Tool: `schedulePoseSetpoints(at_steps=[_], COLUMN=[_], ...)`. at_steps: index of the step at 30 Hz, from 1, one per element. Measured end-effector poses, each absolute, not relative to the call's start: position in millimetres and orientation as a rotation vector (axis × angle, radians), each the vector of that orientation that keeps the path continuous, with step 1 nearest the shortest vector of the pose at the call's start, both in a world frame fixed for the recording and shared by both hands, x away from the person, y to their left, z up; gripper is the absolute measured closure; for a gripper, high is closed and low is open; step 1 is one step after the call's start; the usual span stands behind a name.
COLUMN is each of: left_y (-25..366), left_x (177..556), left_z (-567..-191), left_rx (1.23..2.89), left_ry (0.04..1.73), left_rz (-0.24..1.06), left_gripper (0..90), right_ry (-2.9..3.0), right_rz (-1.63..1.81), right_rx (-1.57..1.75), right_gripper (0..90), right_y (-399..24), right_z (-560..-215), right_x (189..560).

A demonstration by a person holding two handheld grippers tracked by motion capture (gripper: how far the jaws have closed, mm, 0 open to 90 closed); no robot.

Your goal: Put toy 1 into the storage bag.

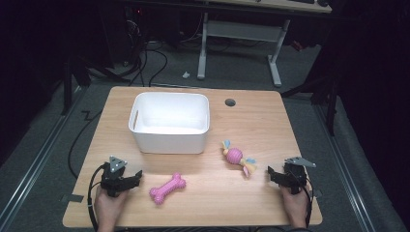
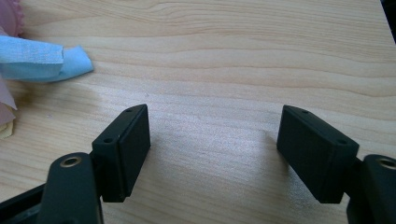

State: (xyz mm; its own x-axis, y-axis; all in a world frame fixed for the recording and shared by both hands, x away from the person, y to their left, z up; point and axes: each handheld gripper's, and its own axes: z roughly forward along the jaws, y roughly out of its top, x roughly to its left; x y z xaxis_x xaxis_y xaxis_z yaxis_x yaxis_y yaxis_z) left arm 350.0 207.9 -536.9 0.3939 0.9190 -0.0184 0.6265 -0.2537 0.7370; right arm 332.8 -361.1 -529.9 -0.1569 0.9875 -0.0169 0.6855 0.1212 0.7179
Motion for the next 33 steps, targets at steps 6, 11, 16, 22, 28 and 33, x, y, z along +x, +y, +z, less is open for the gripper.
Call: schedulePoseSetpoints(at_steps=[6,11,16,22,28,33], left_y=[207.9,207.9,207.9,207.4,204.5,204.6], left_x=[350.0,350.0,350.4,350.9,352.3,352.5], left_z=[-537.0,-537.0,-536.9,-537.0,-537.3,-537.2], left_rx=[1.982,1.982,1.985,1.986,2.004,2.007], left_ry=[1.319,1.318,1.316,1.315,1.304,1.298], left_rz=[0.559,0.559,0.558,0.555,0.544,0.541], left_gripper=[22.7,22.6,22.6,22.3,15.7,15.8], right_ry=[1.902,1.902,1.904,1.907,1.907,1.906], right_rz=[0.790,0.790,0.791,0.788,0.788,0.787], right_rx=[1.615,1.615,1.616,1.615,1.615,1.615], right_gripper=[25.6,25.6,25.4,25.4,25.4,25.4], right_y=[-360.7,-360.5,-360.2,-360.0,-359.8,-359.8], right_z=[-530.0,-530.0,-530.0,-529.8,-529.8,-529.8], right_x=[332.2,332.0,331.7,331.4,331.2,331.1])
